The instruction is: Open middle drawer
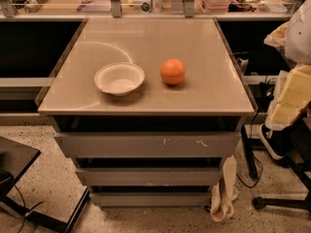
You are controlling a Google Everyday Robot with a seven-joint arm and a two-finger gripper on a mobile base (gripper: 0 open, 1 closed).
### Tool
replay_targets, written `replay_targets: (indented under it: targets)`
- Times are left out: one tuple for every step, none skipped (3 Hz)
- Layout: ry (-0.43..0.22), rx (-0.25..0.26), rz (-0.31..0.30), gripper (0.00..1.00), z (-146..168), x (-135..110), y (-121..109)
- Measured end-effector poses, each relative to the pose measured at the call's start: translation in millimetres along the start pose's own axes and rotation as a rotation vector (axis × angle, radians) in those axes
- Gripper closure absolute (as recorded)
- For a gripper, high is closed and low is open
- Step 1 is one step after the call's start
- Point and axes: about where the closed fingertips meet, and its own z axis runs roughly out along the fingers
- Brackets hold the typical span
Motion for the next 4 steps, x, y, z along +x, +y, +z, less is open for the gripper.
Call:
replay_targets:
  targets:
    - [0.0, 0.0, 0.0, 0.0, 0, 0, 0]
    - [-0.02, -0.077, 0.051, 0.0, 25, 5, 30]
    - [-0.125, -0.155, 0.2, 0.0, 57, 6, 87]
    - [-0.237, -0.165, 0.347, 0.0, 89, 1, 132]
